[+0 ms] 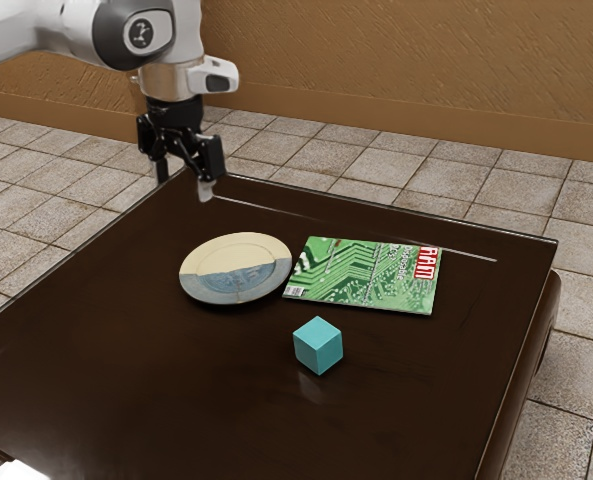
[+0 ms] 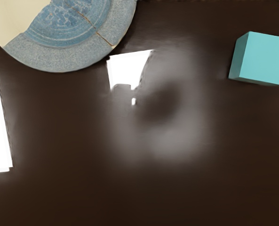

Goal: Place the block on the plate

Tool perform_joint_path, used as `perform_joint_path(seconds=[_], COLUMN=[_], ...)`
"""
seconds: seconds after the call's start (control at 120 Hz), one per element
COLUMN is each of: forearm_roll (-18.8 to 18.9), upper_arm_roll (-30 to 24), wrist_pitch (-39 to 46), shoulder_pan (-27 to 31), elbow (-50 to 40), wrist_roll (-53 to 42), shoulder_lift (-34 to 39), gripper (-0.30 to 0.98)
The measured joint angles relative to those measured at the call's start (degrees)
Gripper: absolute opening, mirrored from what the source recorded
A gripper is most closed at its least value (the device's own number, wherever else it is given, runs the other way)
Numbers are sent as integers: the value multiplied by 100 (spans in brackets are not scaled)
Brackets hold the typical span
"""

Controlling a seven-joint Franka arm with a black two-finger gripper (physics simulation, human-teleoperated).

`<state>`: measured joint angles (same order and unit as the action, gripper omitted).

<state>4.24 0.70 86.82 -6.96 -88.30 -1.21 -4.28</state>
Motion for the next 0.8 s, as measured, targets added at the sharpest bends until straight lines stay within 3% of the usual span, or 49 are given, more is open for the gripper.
perform_joint_path(seconds=[0.142, 0.233, 0.342, 0.475, 0.8], forearm_roll=[-23, -90, -177, -153, -134], upper_arm_roll=[-285, -543, -775, -1074, -1169], wrist_pitch=[186, 384, 912, 1532, 3074], shoulder_pan=[231, 4, -30, -38, -122], elbow=[-11, -212, -775, -851, -1244], wrist_roll=[-57, -85, -114, -151, -128], shoulder_lift=[-94, -342, -555, -925, -1322], gripper=[69, 69, 69, 69, 69])
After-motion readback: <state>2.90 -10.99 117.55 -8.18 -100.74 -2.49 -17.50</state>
